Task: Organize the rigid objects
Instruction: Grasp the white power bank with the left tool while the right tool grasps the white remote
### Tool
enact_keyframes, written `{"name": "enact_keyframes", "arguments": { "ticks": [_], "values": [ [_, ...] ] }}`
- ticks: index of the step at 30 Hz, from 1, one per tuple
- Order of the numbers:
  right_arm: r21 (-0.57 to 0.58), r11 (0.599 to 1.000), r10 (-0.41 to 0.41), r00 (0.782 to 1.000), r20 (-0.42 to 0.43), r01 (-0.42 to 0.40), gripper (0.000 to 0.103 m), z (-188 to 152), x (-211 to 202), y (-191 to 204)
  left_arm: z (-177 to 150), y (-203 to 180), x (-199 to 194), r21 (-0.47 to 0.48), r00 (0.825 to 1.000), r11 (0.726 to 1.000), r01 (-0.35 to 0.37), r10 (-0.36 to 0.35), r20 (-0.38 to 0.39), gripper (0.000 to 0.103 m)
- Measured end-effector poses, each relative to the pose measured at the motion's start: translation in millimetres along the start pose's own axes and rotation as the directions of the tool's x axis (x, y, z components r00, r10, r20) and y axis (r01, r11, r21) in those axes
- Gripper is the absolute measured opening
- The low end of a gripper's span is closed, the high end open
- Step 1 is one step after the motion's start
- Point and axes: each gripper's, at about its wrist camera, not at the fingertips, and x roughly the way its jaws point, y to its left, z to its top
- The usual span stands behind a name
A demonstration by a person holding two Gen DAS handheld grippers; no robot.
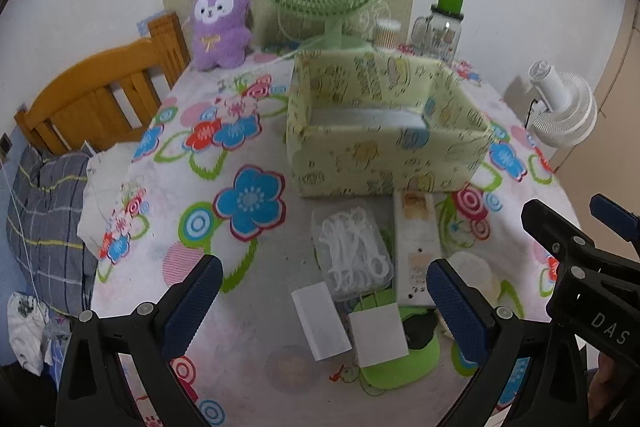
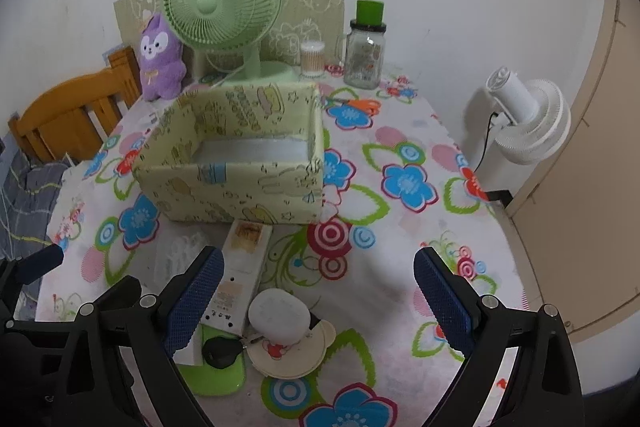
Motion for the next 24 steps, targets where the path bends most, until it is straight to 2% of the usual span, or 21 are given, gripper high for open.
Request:
{"name": "enact_keyframes", "arguments": {
  "ticks": [5, 7, 14, 24],
  "values": [
    [-0.005, 1.0, 0.021, 0.999, -0.027, -0.021, 0.097, -9.5, 17.6, 7.8, -10.9, 2.9, 19.4, -0.006, 0.999, 1.0, -0.015, 0.014, -0.048, 0.101],
    [-0.013, 1.0, 0.022, 0.999, -0.037, -0.022, 0.097, -13.0, 23.4, 11.6, -16.5, 4.9, 26.2, -0.014, 0.997, 1.0, -0.023, 0.022, -0.074, 0.093],
    [-0.017, 0.999, 0.038, 0.997, -0.063, -0.039, 0.097, -24.1, 38.1, 22.1, -33.9, 12.4, 43.1, -0.055, 0.991, 0.998, -0.01, 0.002, -0.133, 0.091],
    [-0.028, 0.998, 0.055, 0.994, -0.096, -0.058, 0.097, -30.5, 50.6, 35.9, -35.5, 18.3, 48.9, -0.077, 0.992, 0.997, -0.007, -0.003, -0.13, 0.077]
  ]
}}
